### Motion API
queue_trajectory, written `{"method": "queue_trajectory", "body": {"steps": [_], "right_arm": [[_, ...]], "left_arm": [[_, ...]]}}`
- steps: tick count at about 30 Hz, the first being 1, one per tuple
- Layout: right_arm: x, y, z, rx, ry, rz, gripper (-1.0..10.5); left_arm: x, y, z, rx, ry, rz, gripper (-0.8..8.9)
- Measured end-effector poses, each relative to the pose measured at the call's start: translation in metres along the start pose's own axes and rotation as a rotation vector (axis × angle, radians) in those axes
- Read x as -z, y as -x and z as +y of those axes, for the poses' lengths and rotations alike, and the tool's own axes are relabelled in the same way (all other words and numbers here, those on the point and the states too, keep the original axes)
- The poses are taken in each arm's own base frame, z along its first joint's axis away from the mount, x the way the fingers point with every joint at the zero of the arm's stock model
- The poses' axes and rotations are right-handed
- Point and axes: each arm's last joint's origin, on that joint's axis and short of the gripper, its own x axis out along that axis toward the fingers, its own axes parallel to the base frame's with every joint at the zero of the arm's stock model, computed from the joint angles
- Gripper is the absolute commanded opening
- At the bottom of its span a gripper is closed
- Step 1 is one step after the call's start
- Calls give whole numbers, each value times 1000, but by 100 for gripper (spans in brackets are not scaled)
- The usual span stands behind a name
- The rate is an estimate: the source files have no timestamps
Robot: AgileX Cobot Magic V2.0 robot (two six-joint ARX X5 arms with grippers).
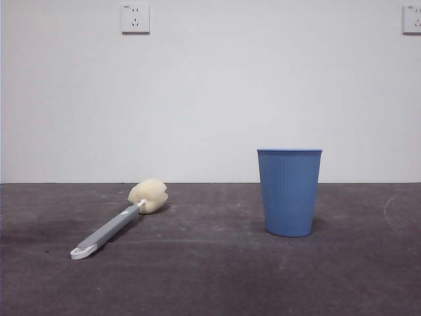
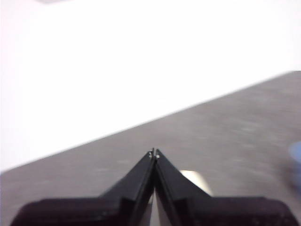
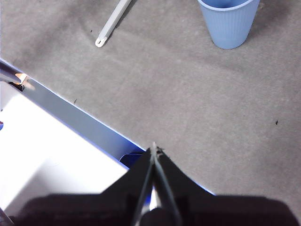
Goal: Pick up the cup brush,pick up the cup,insert the brush into the cup,clean the cup,put the cup brush back,put the cup back to the fixed position on the table
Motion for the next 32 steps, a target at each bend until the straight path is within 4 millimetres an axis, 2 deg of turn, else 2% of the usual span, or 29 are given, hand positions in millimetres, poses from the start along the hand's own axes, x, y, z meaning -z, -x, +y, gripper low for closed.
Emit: {"method": "queue_trajectory", "body": {"steps": [4, 7, 12, 17, 20, 26, 32], "right_arm": [[0, 0, 0, 0, 0, 0, 2], [0, 0, 0, 0, 0, 0, 2], [0, 0, 0, 0, 0, 0, 2], [0, 0, 0, 0, 0, 0, 2], [0, 0, 0, 0, 0, 0, 2], [0, 0, 0, 0, 0, 0, 2], [0, 0, 0, 0, 0, 0, 2]], "left_arm": [[5, 6, 12, -123, -30, -48, -4], [26, 11, 14, -158, -45, -103, -4], [77, 14, 10, -206, -45, -159, -4], [133, 8, 5, -228, 29, -67, -4], [158, 6, 1, -227, 82, -26, -4], [178, 7, -3, -206, 149, 153, -4], [179, 8, -3, -202, 176, 163, -4]]}}
